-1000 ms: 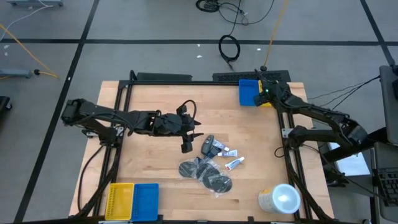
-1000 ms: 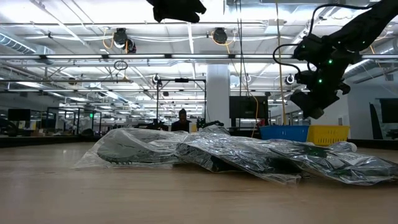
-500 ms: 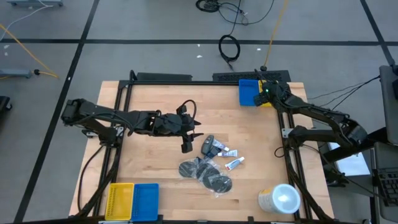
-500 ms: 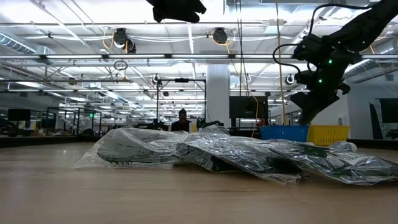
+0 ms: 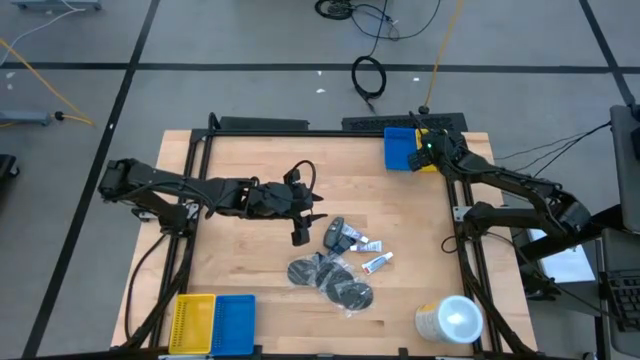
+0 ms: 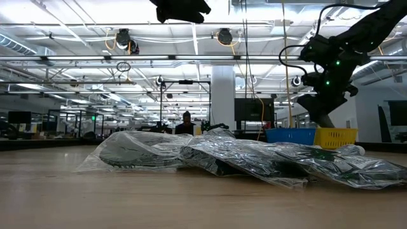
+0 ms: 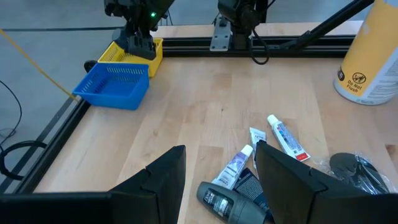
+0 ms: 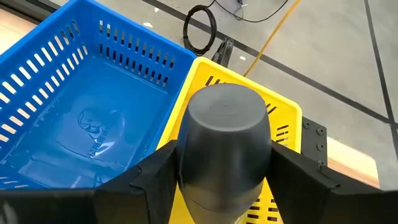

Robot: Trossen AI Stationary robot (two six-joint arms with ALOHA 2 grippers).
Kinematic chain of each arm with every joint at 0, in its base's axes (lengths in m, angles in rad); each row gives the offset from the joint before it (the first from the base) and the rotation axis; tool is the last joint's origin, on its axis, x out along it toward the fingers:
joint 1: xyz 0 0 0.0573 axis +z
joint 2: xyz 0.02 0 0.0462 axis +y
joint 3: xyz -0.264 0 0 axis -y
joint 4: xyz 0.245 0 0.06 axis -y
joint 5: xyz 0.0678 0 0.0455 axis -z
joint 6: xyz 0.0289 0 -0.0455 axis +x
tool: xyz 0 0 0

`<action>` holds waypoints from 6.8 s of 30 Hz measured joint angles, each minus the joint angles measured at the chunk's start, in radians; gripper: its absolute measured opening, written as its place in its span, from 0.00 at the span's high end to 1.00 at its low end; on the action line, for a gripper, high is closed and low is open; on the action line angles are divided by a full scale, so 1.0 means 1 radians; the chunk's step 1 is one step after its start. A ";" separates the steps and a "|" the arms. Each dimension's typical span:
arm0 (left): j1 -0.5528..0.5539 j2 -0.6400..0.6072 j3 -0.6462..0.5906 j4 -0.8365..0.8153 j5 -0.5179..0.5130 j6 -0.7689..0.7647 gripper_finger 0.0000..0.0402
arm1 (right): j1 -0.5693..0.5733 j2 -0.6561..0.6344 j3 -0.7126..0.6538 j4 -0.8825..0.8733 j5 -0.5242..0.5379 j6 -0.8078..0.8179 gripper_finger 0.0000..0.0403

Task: Pick & Place Travel size toiletries
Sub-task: Put the black deodorant into the top yellow bin, then put the black hairbrush into the bottom blue bin

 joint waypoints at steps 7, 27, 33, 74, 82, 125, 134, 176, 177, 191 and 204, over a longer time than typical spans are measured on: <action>0.000 0.000 0.000 0.000 0.000 -0.001 0.52 | 0.000 0.000 0.000 0.001 0.000 -0.017 0.41; 0.000 0.000 0.000 -0.002 0.000 -0.008 0.52 | 0.056 -0.064 0.000 0.008 -0.246 -0.043 0.45; 0.000 0.000 0.000 -0.013 0.002 -0.011 0.52 | 0.209 -0.117 0.000 0.007 -0.501 -0.022 0.45; 0.028 0.000 -0.498 0.132 0.477 -0.517 0.52 | 1.107 -0.123 0.000 0.251 -0.384 0.055 0.48; 0.028 0.000 -0.617 0.352 0.536 -0.634 0.52 | 1.107 -0.123 0.000 0.252 -0.383 0.055 0.48; -0.061 0.196 -0.666 0.793 0.697 -0.613 0.99 | 1.106 -0.123 -0.001 0.256 -0.386 0.055 0.48; -0.072 -0.059 -0.666 0.621 0.487 -0.523 1.00 | 1.106 -0.123 -0.001 0.256 -0.386 0.068 0.48; -0.793 -0.355 -0.664 0.161 0.396 -1.775 1.00 | 1.106 -0.123 -0.001 0.259 -0.386 0.071 0.48; -0.796 -0.343 -0.664 0.176 0.396 -1.782 1.00 | 1.106 -0.123 -0.001 0.259 -0.386 0.071 0.48; -0.805 -0.284 -0.665 0.176 0.421 -1.826 0.89 | 1.106 -0.123 -0.001 0.263 -0.386 0.085 0.48; -0.755 -0.284 -0.665 0.170 0.430 -1.754 0.69 | 1.106 -0.123 -0.001 0.263 -0.386 0.059 0.48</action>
